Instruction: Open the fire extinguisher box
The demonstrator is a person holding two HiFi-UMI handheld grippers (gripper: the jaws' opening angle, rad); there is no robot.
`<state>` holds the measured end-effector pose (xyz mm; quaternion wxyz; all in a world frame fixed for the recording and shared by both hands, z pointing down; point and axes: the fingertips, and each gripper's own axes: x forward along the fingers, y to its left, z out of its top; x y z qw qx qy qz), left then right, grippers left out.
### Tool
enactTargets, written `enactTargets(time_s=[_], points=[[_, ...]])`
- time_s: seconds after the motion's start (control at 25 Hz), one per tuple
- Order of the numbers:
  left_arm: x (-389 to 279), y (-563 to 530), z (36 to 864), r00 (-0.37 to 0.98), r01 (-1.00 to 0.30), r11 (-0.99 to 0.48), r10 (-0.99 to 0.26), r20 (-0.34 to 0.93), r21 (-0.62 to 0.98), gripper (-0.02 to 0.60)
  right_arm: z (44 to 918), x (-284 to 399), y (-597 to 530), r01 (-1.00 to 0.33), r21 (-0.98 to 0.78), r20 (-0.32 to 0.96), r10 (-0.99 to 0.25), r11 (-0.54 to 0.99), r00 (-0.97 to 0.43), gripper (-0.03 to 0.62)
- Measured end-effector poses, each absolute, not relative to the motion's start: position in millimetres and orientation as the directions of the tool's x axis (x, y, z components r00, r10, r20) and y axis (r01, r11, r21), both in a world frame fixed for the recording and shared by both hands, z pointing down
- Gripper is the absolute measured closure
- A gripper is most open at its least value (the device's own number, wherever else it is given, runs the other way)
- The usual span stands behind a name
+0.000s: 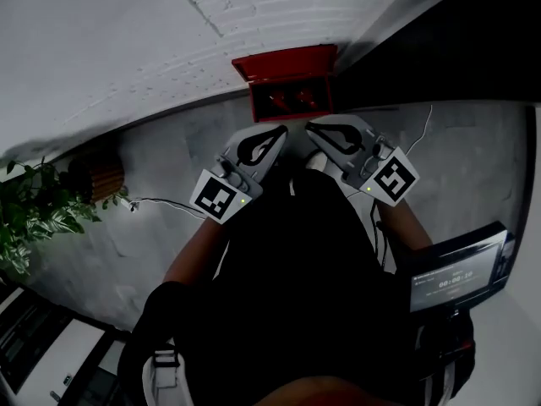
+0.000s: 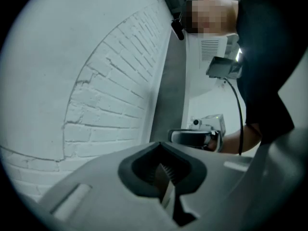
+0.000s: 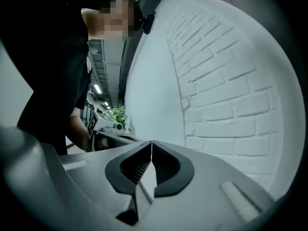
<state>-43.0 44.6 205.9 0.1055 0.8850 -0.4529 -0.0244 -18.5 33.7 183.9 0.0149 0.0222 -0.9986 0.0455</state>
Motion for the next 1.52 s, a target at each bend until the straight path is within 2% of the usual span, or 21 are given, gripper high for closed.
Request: enactTargets(time_s=[0.16, 0.56, 1.52], points=[[-30.0, 56.1, 174.1, 0.587, -0.804, -0.576, -0.808, 0.042, 0.15, 0.581, 149.0, -7.9, 50.5, -0.03, -0.059, 0.013, -0.03, 0.998, -0.999, 0.583], [-36.1, 37.6, 167.1, 0.567, -0.82, -0.564, -0.823, 0.009, 0.1, 0.581, 145.9, -12.8, 27.3, -0.047, -0.073, -0.038, -0.05, 0.996, -0.998, 0.585], [-31.0, 34.9, 156.8, 0.577, -0.811, -0.576, -0.816, -0.02, 0.102, 0.581, 147.7, -11.5, 23.0, -0.052, -0.101, -0.043, -0.057, 0.993, -0.997, 0.585]])
